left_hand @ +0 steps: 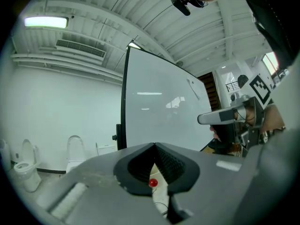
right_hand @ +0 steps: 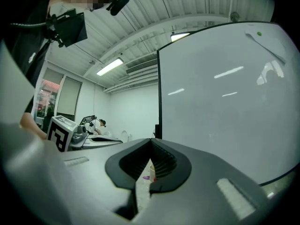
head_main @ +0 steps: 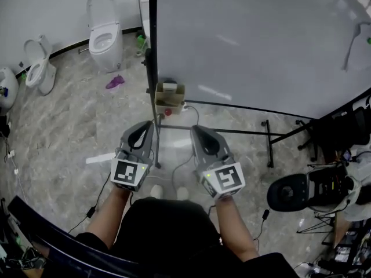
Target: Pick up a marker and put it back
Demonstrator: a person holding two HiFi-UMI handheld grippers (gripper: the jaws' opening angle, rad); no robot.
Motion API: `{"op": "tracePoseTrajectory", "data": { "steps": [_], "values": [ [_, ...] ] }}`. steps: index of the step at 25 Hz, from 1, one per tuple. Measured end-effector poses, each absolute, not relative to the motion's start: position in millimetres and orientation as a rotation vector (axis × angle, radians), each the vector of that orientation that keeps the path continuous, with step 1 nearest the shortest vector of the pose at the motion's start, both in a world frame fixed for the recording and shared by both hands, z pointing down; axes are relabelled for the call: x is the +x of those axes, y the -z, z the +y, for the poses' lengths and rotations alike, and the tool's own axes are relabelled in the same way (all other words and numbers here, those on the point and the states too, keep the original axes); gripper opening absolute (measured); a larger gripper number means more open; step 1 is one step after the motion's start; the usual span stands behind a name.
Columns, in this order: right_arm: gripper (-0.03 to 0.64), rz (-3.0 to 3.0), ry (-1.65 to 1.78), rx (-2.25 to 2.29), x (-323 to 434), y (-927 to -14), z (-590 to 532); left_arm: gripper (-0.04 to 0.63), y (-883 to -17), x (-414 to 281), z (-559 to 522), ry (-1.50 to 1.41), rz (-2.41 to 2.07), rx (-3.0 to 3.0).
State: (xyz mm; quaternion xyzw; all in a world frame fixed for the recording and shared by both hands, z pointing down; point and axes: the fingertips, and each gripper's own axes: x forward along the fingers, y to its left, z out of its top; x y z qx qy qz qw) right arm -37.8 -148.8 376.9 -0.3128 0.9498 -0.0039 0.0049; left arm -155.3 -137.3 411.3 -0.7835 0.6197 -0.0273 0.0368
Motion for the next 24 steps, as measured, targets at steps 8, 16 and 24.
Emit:
{"op": "tracePoseTrajectory", "data": {
  "steps": [8, 16, 24],
  "values": [
    [0.009, 2.971, 0.004, -0.989, -36, -377, -141, 0.005, -411, -158, -127, 0.069, 1.914, -2.4],
    [0.009, 2.972, 0.004, -1.008, -37, -370, -125, 0.004, -408, -156, -115, 0.066, 1.886, -2.422],
    [0.009, 2.959, -0.012, -1.036, -41, -360, -116, 0.004, -404, -161, -109, 0.055, 1.862, -2.438]
  ]
}}
